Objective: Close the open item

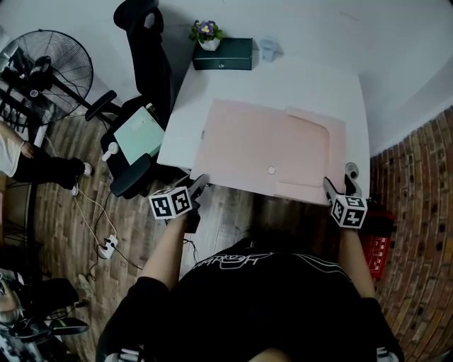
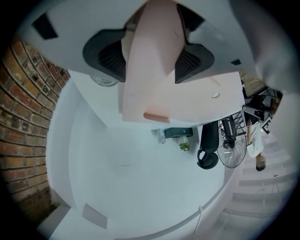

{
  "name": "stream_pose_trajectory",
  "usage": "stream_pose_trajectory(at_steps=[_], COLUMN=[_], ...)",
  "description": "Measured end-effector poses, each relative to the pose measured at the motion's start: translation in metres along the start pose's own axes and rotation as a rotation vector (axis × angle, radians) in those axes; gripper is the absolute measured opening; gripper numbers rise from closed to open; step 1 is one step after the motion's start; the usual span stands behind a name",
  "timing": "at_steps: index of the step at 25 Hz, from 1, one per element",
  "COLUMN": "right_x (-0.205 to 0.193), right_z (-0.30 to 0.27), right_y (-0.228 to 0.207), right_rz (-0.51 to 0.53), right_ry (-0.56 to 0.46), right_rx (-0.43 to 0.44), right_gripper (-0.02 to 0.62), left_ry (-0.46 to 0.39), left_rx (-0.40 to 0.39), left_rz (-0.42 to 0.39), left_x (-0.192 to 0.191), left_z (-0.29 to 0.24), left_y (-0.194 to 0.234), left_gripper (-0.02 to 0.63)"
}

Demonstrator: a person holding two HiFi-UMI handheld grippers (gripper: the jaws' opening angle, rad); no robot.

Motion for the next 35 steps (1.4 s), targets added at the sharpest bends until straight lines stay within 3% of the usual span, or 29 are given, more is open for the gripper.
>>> stream_pose_trajectory(at_steps=[6,15,26,35], right_x=[0.001,0.003,0.007,0.01], right_z=[0.0,-0.003,-0.005,-0.002], right_y=[0.001,0.002,-0.001,-0.005], right_rz=[-0.014,-0.04,-0.056,-0.055], right_ry=[0.024,0.05,0.085,0.091], right_rx=[0.018,0.055,0.155,0.223], right_gripper=[0.327,0.327,0.322,0.293], left_ry=[-0.031,-0.179,-0.247,-0.308], left_rx=[0.03,0.064,-0.047,-0.18], left_rz=[-0.005,-0.03,-0.112,-0.155], left_x=[0.011,0.038,0.058,0.062], left_z=[0.015,0.052,0.08,0.086], left_y=[-0.008,-0.05,-0.126,-0.197], left_gripper=[0.185,0.141,0.138,0.067])
Point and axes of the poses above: the fingertips, and each gripper's own axes: z backward along the fingers, y to its left, x out of its top, the point moved 5 cm from there along z, backward along the fingers, and after that the axes turned 5 degrees about x, right-handed, at the moved point
